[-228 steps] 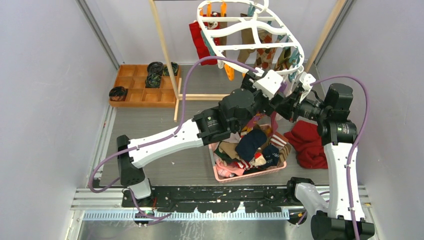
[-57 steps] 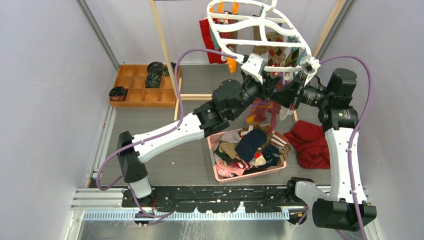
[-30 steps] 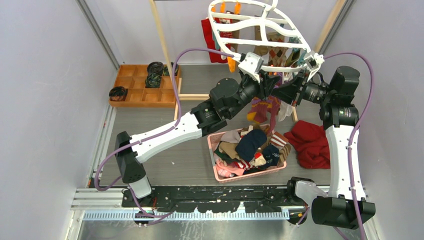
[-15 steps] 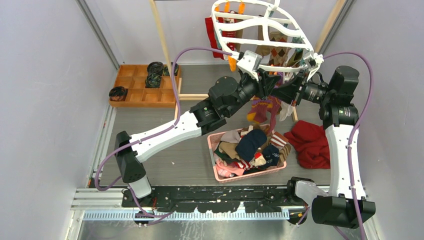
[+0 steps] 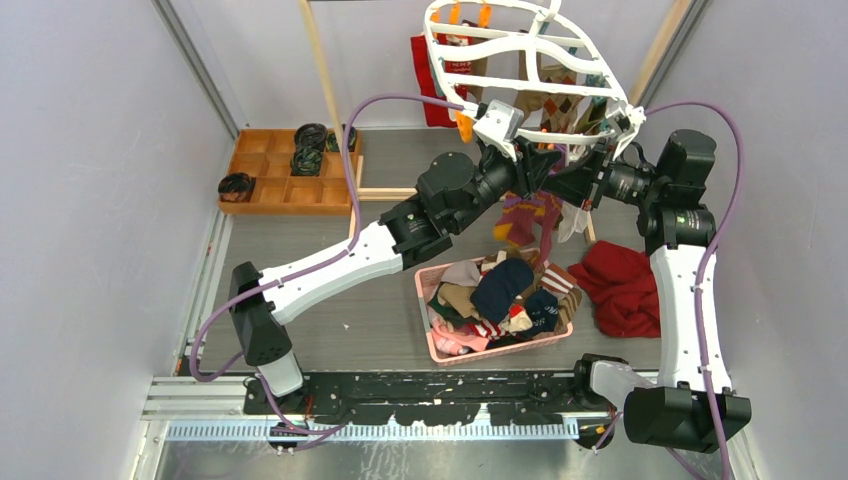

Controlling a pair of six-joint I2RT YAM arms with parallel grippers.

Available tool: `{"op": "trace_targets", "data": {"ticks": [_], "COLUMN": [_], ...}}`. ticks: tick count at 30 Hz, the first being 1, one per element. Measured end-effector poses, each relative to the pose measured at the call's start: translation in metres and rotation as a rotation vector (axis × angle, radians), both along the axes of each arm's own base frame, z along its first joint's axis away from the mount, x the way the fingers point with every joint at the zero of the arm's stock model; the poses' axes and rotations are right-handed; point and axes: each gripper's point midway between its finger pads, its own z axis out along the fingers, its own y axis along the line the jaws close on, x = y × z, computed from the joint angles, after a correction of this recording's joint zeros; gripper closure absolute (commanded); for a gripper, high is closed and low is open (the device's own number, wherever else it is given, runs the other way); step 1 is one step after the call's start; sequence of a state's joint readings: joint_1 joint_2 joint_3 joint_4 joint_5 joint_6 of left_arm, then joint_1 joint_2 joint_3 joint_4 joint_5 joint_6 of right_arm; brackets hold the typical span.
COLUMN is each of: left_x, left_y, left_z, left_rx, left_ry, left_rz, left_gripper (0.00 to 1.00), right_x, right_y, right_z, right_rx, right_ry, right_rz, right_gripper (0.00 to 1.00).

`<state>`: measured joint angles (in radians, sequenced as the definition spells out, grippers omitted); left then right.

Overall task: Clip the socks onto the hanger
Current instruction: Clamp the sock onto the hanger.

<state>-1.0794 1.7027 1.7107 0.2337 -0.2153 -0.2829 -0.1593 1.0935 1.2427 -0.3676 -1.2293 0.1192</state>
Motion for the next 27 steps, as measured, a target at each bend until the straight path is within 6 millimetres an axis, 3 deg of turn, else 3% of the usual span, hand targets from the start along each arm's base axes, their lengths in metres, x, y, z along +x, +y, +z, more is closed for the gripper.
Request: {"op": "trace_targets", "data": {"ticks": [27], "left_x": [0.002], "left_y": [0.001], "left_z": [0.000], "left_rx": [0.009], "left_ry": [-0.010], "left_rz": [0.000], "left_gripper": [0.86], "right_x": [-0.010], "right_y": [0.000], "right_z": [0.019], "right_rx": [0.014], "right_ry": [-0.030], "right_rz": [0.007], "right_gripper": [0.98]}}
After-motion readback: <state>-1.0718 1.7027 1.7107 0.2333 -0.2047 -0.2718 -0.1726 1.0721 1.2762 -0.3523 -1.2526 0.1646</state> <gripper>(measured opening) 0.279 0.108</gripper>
